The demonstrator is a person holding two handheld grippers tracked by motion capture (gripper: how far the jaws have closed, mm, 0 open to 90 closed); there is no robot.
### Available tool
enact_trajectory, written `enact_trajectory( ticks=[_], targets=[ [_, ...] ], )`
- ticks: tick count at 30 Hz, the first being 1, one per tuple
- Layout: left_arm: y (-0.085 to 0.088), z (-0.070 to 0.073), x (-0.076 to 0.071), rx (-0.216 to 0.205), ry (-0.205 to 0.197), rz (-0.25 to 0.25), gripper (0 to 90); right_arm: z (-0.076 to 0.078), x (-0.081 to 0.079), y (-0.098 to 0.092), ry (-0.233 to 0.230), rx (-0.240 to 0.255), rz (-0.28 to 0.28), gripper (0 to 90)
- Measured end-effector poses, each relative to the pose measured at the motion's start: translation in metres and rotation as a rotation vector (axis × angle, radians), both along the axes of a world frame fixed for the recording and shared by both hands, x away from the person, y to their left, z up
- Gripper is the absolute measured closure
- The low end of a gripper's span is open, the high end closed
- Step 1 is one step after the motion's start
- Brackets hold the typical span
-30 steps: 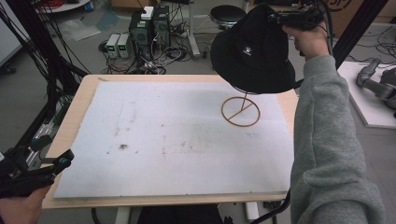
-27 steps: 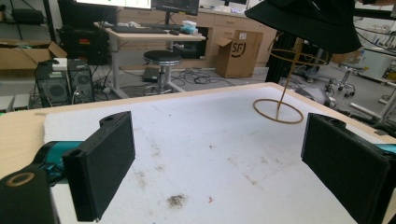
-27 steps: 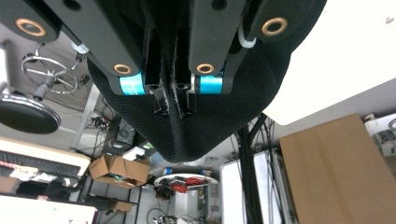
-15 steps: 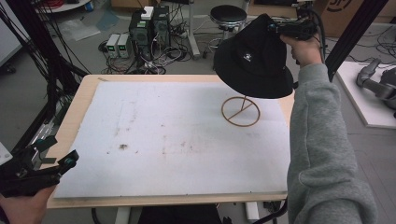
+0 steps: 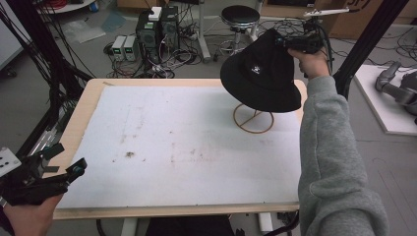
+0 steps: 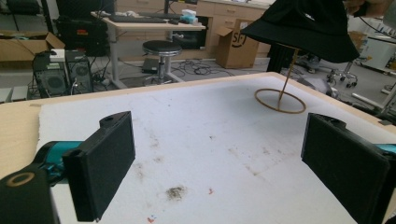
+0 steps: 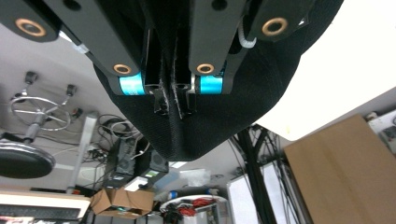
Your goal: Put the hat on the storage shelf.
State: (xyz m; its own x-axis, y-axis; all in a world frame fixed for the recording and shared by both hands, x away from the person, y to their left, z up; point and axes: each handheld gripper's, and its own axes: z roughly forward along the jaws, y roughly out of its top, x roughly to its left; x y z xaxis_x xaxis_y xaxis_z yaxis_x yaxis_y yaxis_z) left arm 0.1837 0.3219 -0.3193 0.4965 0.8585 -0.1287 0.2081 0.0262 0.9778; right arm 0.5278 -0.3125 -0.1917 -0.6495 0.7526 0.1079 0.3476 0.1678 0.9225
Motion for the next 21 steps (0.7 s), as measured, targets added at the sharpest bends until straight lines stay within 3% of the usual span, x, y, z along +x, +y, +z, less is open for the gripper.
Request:
enact_trajectory(
  ticks=[12,19,21],
  targets=[
    [-0.005,0.000,0.003,0.006,0.001,-0.017,10.1,-0.009,-0.008,0.008,0.018,0.000,0.043,88.5],
    [-0.007,-0.002,0.005,0.008,0.009,-0.023,10.1,-0.013,-0.011,0.007,0.018,-0.026,0.022,86.7],
    [-0.008,-0.002,0.005,0.009,0.009,-0.022,10.1,-0.013,-0.012,0.005,0.012,-0.012,0.009,84.3]
  ],
)
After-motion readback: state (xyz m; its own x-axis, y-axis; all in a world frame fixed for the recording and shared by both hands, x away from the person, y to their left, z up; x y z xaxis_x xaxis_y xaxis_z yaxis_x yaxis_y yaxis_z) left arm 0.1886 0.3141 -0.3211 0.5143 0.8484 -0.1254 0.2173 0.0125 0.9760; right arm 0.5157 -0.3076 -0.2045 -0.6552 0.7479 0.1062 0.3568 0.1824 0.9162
